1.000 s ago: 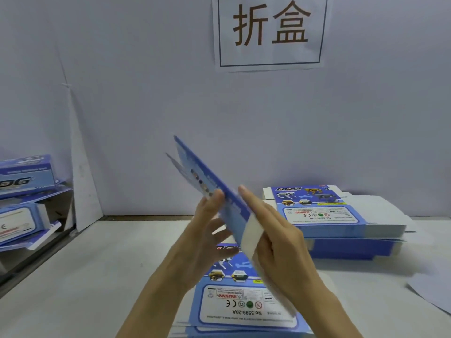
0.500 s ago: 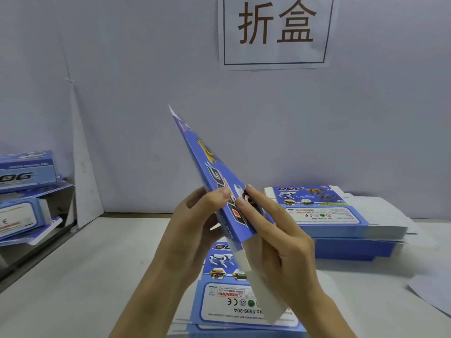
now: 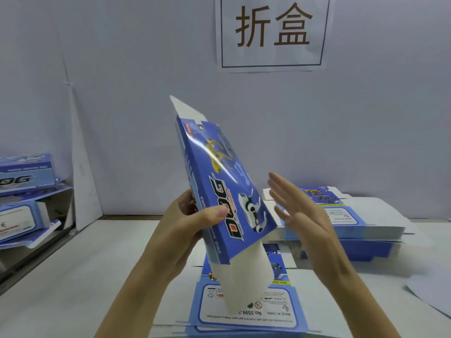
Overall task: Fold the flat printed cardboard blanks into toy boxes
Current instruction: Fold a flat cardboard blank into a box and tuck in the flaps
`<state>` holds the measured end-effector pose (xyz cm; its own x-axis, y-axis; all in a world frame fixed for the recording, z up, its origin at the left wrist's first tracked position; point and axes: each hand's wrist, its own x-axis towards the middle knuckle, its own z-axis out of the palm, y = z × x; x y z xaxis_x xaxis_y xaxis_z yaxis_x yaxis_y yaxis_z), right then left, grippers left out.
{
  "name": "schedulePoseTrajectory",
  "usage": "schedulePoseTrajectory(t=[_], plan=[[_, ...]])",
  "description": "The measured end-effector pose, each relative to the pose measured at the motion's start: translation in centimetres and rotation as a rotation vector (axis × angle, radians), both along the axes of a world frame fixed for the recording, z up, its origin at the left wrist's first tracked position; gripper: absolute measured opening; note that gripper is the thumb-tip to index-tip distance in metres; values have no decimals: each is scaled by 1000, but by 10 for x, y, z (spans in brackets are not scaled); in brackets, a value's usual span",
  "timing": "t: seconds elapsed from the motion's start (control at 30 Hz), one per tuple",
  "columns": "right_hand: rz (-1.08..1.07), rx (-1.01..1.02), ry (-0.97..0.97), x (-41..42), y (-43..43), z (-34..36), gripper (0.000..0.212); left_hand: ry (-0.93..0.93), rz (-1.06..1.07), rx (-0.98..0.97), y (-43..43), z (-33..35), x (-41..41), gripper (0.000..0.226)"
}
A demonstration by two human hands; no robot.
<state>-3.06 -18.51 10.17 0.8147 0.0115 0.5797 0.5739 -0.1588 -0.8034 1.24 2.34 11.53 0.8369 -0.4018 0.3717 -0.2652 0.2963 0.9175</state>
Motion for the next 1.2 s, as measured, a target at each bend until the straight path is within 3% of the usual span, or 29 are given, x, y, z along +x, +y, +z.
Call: schedulePoseTrajectory(t=[0.1,0.17,0.23,0.3,0.43,0.6,0.67,0.83,1.07,1.2], plan=[[96,67,277,2,-2,2,68,-98,-196,31,5,-2,1,55],[183,85,299,3,0,4,44,-93,-244,59,7,-4,3,62],[187,139,312,1,-2,7,26,-36,-169,93,7,-5,5,75],[161,177,327,0,-5,7,24,29,7,117,6,-6,7,82],[2,190,264,5,-9,2,14,128,335,114,3,-14,14,65],[-20,203,297,7,-18,1,14,150,266,35,2,-14,14,44],[-62,218,284,6,-19,2,24,144,247,42,0,-13,12,39],[-196,215,85,4,-8,3,24,103,209,81,2,-10,9,41],[-126,247,73,6,-9,2,9,9,290,107,4,-11,12,36],[-139,274,41,6,-5,0,10,-52,313,133,2,-13,11,39]])
